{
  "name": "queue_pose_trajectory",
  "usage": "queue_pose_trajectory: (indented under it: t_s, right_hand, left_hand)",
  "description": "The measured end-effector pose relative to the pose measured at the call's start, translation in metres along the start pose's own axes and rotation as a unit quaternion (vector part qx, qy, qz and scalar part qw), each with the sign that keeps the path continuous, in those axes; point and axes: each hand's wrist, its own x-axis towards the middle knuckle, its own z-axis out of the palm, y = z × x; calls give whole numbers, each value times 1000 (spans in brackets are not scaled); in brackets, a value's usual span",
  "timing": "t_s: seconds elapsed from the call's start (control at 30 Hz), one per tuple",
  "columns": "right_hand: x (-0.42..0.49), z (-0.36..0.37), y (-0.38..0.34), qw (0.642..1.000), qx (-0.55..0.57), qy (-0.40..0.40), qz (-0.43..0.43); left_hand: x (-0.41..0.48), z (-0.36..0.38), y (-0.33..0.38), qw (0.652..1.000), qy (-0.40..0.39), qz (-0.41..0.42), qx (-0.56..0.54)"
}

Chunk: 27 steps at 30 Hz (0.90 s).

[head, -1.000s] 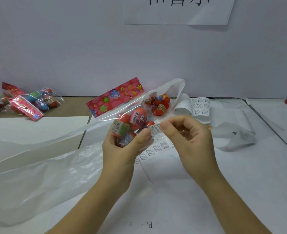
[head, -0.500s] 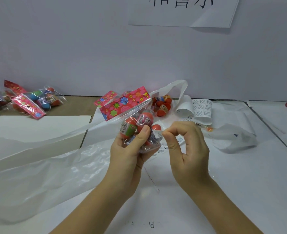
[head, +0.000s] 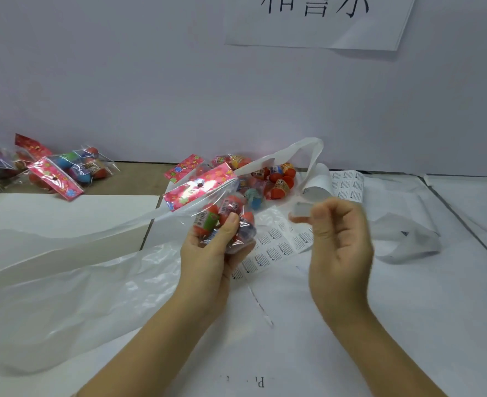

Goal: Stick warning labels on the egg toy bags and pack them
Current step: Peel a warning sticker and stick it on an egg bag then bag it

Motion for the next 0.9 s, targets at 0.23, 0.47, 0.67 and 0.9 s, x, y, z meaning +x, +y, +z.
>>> queue_pose_trajectory:
  t_s: [0.23, 0.47, 0.67, 0.9]
  right_hand:
    - [23, -13, -2, 940, 55, -154, 301]
    - [19, -11, -2, 916, 86, -163, 356]
    - [14, -8, -1, 917, 88, -140, 362]
    - [11, -4, -2, 927, 70, -120, 348]
  left_hand:
    - [2, -2, 5, 993, -49, 55, 90]
    - [-2, -1, 2, 993, -83, 34, 82]
    - [-3, -1, -3, 989, -88, 57, 101]
    - [-3, 0, -4, 990, -71, 60, 102]
